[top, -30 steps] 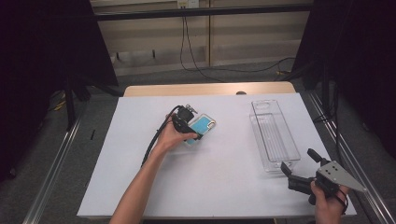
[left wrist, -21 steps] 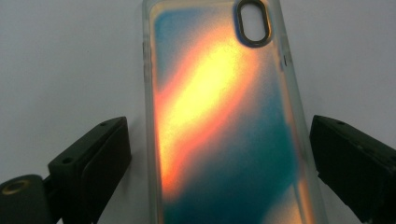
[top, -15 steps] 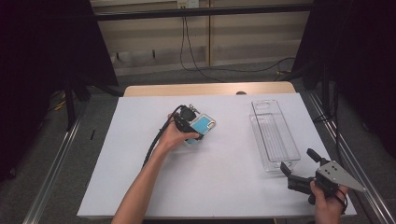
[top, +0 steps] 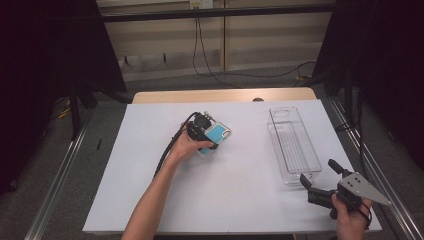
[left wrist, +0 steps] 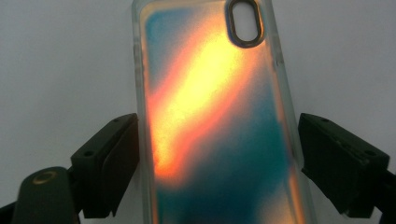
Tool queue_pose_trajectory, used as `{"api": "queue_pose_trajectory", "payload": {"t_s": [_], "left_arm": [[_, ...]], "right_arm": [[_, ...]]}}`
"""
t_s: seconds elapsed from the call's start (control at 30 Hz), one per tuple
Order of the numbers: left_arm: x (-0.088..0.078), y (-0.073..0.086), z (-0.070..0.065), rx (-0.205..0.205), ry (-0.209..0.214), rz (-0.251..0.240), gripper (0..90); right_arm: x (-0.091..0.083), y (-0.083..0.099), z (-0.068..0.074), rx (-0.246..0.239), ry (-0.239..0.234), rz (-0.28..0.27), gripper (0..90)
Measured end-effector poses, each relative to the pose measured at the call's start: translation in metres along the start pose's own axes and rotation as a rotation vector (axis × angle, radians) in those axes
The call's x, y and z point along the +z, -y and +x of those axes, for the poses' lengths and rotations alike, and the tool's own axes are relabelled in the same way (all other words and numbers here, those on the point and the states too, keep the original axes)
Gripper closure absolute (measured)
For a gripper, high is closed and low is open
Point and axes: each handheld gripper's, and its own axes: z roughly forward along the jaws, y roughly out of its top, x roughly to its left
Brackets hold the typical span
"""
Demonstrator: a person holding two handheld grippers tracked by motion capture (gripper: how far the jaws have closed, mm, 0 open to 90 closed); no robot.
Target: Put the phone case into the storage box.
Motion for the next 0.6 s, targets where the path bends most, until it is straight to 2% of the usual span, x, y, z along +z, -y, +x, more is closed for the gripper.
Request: {"api": "queue_pose_trajectory", "payload": {"t_s": [0.47,0.6], "left_arm": [[-0.0015,-0.0008,-0.0019,-0.031,-0.018,0.006,16.9],[-0.0030,0.0004,-0.0006,-0.050,-0.008,-0.001,16.9]], "right_arm": [[-0.0012,0.0001,-0.0011,0.003,0.004,-0.003,0.0],[-0.0017,-0.0002,-0.0010,-0.001,0.004,-0.005,0.0]]}}
